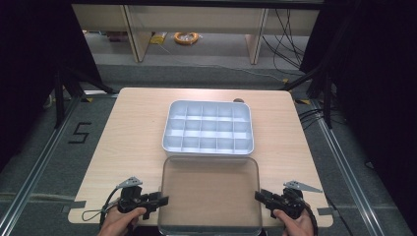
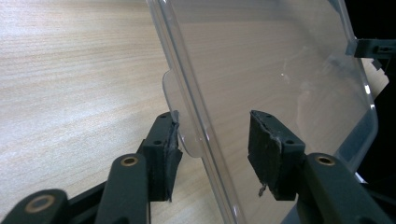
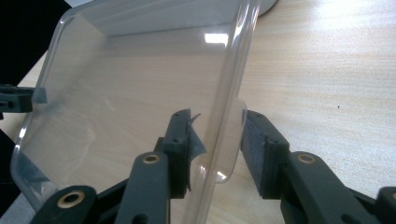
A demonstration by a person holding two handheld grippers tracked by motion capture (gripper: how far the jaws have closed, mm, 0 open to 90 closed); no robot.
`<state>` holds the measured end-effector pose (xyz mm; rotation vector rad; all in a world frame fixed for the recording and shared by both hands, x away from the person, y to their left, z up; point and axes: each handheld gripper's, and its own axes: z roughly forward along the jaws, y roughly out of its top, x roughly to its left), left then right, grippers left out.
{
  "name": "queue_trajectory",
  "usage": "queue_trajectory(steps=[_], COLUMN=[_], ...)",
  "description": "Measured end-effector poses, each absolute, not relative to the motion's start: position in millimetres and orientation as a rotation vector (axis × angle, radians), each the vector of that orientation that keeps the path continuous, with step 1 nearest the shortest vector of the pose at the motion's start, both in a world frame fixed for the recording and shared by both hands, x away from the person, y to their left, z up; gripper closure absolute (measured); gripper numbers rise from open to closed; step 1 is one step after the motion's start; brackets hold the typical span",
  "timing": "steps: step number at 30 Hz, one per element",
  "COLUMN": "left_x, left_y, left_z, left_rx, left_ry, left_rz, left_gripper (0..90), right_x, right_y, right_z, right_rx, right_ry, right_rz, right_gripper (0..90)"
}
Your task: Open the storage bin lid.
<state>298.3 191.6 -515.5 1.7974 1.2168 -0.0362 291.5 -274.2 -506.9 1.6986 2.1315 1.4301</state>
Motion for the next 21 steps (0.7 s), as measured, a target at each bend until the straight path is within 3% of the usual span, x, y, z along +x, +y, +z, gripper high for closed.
queue_trajectory(steps=[12, 15, 16, 19, 21], left_x=[300.0, 300.4, 300.4, 300.9, 300.9], left_y=[189.4, 190.0, 190.1, 192.5, 196.4], left_z=[-513.8, -517.1, -517.4, -512.7, -509.1], left_rx=[1.851, 1.857, 1.854, 1.831, 1.806], left_ry=[1.21, 1.233, 1.237, 1.249, 1.247], left_rz=[0.049, 0.019, 0.025, 0.074, 0.09], left_gripper=[49.3, 45.9, 51.1, 44.0, 44.6], right_x=[294.2, 292.8, 294.6, 293.4, 293.9], right_y=[-272.2, -270.0, -272.1, -270.9, -273.0], right_z=[-508.8, -504.2, -505.1, -503.4, -503.0], right_rx=[1.666, 1.702, 1.649, 1.715, 1.714], right_ry=[2.146, 2.13, 2.146, 2.127, 2.114], right_rz=[1.373, 1.38, 1.355, 1.391, 1.373], right_gripper=[62.3, 63.0, 61.5, 60.7, 60.6])
